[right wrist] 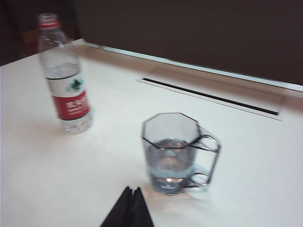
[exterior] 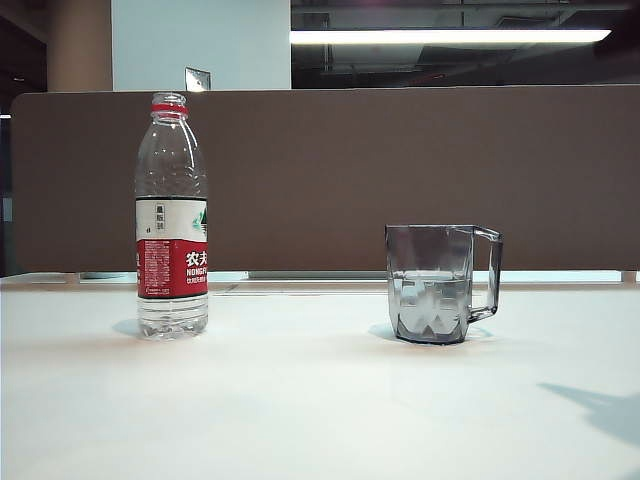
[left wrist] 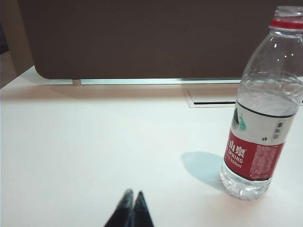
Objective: Pick up the mineral water bottle with the left hand on the table and pour water into the mug until it's half full.
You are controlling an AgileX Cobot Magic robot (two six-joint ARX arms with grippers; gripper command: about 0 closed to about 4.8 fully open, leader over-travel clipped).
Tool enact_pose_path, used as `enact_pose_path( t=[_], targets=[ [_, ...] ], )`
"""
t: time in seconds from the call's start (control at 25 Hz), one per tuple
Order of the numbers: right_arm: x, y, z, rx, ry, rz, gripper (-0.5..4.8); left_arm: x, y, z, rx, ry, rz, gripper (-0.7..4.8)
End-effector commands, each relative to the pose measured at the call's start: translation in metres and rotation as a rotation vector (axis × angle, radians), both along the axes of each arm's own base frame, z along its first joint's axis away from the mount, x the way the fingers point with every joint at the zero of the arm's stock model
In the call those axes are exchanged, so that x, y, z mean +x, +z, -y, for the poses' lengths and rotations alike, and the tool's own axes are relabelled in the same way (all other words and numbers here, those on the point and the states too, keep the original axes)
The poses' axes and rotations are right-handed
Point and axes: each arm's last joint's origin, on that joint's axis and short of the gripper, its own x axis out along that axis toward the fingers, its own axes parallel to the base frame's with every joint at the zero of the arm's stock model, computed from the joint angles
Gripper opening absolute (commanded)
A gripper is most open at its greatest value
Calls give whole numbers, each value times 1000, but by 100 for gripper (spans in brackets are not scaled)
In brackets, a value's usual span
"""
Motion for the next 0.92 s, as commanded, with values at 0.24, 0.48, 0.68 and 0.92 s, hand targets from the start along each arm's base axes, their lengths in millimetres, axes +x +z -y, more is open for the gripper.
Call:
enact_pose_path(
  t=[0.24, 0.48, 0.68, 0.92],
  targets=[
    [10, -27, 27, 18, -280, 52, -1, 0, 3, 0, -3, -4, 18, -6],
    [8, -34, 48, 34, -479, 132, -1, 0, 3, 0, -3, -4, 19, -6],
    [3, -42, 54, 60, -547, 250, -1, 0, 3, 0, -3, -4, 20, -6],
    [6, -51, 54, 65, -558, 266, -1, 0, 3, 0, -3, -4, 20, -6]
  ],
)
